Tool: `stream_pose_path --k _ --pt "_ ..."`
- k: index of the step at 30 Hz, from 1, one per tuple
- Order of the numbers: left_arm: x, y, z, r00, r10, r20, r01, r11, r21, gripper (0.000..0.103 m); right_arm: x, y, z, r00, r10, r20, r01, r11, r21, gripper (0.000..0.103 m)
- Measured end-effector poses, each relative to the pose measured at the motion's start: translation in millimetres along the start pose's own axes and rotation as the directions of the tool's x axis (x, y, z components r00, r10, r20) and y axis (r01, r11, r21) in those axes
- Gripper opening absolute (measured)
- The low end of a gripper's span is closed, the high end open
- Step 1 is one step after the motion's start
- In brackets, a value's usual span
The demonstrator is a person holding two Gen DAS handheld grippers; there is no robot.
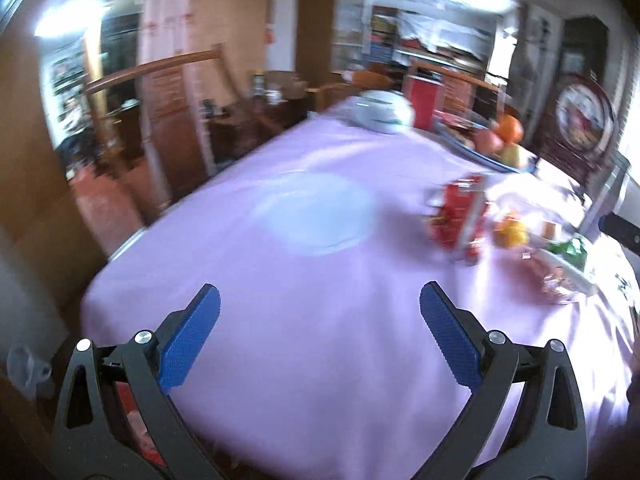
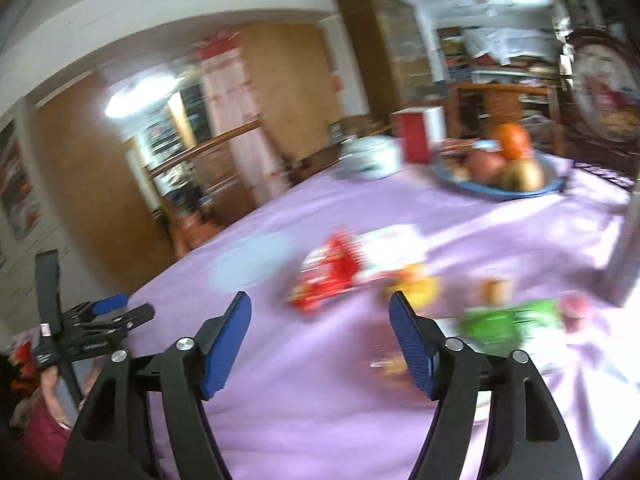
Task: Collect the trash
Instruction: 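Return both tools to the table toward the red snack wrapper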
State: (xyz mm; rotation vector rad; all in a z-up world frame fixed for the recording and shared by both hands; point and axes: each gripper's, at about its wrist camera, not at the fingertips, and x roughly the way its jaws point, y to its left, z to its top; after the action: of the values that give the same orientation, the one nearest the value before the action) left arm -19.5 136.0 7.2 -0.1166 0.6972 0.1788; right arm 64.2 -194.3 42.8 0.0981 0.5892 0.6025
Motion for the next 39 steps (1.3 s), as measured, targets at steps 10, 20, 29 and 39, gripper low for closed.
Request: stream_pose_path --k 10,20,29,39 --pt "86.7 -117.2 40.9 0.988 -0.119 -0.101 0.133 0.979 0.154 0.096 -14.7 -106.6 2.5 0.987 -0.149 0.058 0.13 0.959 0.251 0.079" --pt "147.7 -130.5 33.9 0.967 -0.127 -0.219 0.156 0.981 0.119 0.097 -6.3 -129.9 -0.1 0.972 -0.236 -0.012 0.229 0.925 0.304 0.083" --pt "158.1 -128.7 29.6 0.96 -0.093 -0.265 0.127 0.985 0.116 0.097 30.6 -132.9 -21.6 0.981 -0.117 -0.157 0.166 0.92 0.354 0.083" --pt "160.0 -108.1 35.8 0.962 -0.085 -0.259 0.097 0.995 0.035 0.097 67.4 -78.6 -37.4 0.927 -0.274 -0.257 0.292 0.956 0.033 0.087"
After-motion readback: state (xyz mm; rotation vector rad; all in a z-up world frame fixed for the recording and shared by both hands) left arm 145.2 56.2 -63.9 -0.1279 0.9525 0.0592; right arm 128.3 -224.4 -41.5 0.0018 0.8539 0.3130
